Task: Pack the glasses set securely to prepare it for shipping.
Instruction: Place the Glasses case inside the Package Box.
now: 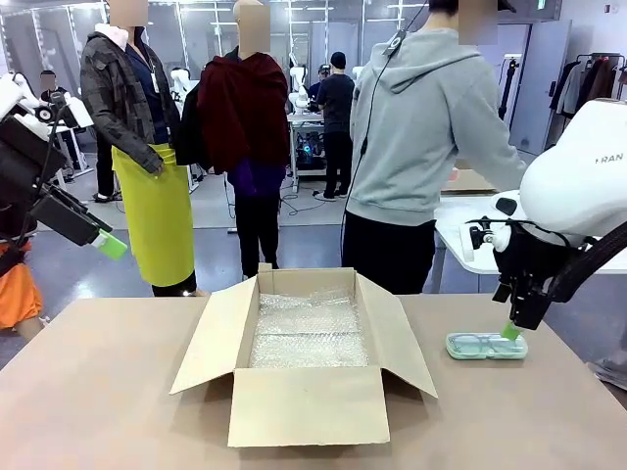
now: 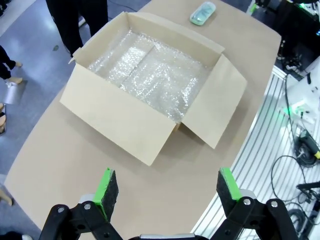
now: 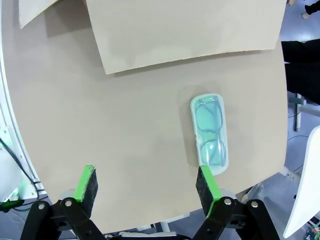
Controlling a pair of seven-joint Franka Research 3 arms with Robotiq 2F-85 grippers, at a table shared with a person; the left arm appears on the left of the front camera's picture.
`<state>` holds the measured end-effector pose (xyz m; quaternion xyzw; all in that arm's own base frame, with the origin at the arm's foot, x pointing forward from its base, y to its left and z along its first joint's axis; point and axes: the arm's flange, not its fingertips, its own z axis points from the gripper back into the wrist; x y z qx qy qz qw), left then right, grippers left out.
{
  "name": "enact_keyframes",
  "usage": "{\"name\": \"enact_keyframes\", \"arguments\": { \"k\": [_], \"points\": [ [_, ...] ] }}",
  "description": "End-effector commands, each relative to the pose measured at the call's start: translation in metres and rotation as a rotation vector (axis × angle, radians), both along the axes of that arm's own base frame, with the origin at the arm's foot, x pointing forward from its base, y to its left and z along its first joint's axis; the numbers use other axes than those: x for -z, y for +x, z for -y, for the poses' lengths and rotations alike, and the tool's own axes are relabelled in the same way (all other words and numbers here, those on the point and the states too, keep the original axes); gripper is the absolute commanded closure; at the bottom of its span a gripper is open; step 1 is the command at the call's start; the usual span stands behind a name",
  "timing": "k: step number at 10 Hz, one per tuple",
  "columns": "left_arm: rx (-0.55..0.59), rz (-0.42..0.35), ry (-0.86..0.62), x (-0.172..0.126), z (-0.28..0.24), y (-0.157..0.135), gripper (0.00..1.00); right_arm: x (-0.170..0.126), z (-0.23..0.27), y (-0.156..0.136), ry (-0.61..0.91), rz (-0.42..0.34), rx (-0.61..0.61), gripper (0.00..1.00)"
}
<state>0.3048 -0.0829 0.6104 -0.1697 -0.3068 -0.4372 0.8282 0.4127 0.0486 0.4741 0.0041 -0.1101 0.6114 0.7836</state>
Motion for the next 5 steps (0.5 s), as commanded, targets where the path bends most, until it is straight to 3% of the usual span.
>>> {"name": "enact_keyframes", "arguments": {
  "k": [1, 2, 4, 5],
  "points": [
    [0.01, 0.002, -0.004, -0.003, 0.0, 0.0, 0.0, 0.001, -0.001, -0.004, 0.007, -0.005, 0.019, 0.0],
    [0.01, 0.002, -0.004, -0.003, 0.0, 0.0, 0.0, 0.0, 0.0, 0.0, 0.0, 0.0, 0.0, 0.0],
    [0.01, 0.002, -0.004, -0.003, 0.0, 0.0, 0.0, 0.015, 0.014, 0.038, -0.047, -0.058, -0.151, 0.0],
    [0.01, 0.002, -0.004, -0.003, 0.0, 0.0, 0.0, 0.023, 0.019, 0.053, -0.068, -0.041, -0.124, 0.0]
  ]
}}
